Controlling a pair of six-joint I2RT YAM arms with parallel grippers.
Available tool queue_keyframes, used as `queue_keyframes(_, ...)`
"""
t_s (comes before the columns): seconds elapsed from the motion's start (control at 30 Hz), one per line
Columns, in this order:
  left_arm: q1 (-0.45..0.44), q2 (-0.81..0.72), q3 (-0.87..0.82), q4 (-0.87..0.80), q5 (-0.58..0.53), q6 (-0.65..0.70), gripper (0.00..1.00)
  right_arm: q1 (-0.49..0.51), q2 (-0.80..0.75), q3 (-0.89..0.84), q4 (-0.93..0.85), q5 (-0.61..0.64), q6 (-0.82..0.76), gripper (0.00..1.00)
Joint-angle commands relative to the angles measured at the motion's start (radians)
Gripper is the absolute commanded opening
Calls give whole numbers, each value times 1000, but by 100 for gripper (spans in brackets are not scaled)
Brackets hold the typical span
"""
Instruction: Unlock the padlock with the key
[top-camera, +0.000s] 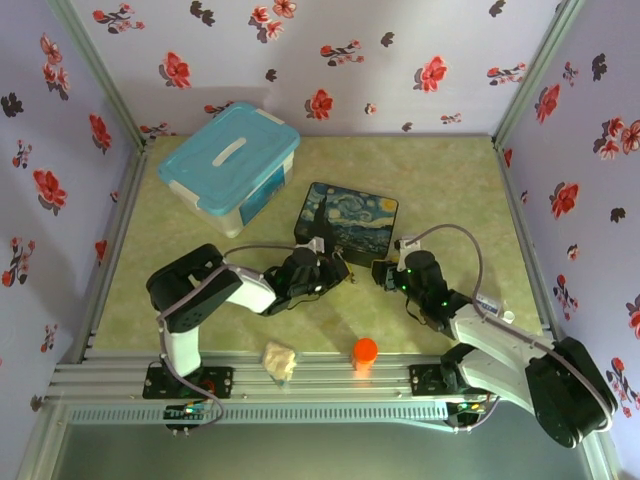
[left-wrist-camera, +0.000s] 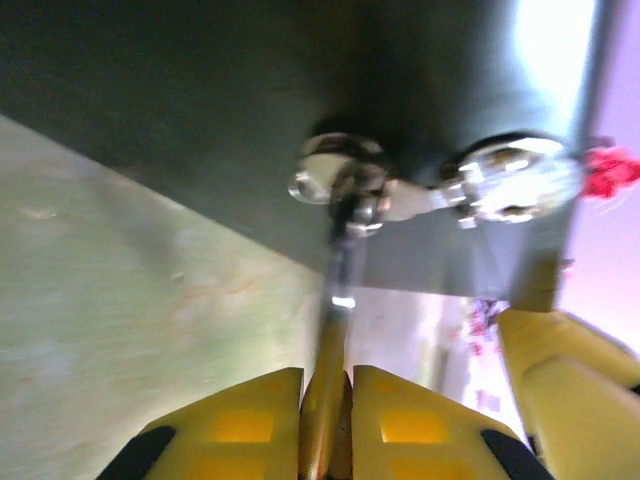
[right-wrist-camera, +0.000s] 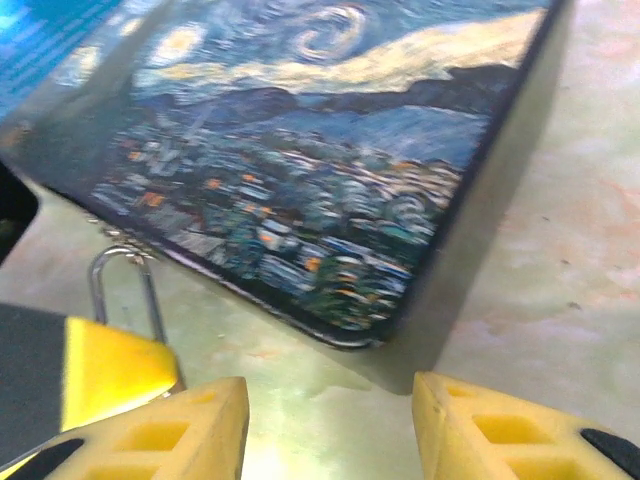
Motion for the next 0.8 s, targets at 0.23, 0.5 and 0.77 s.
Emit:
queue_keyframes(0.23,41,-103,136,-584,43,334,0,-7,23,38,-32,94,30,45)
queue_keyframes(0.5,33,-126,309,-1081,-168,568,2,-8,-12,20,-45,117,26,45)
queue_keyframes(0.77,-14,-40,428,-1239,-275,630,8,-8,-28,24,-66,120,17,45)
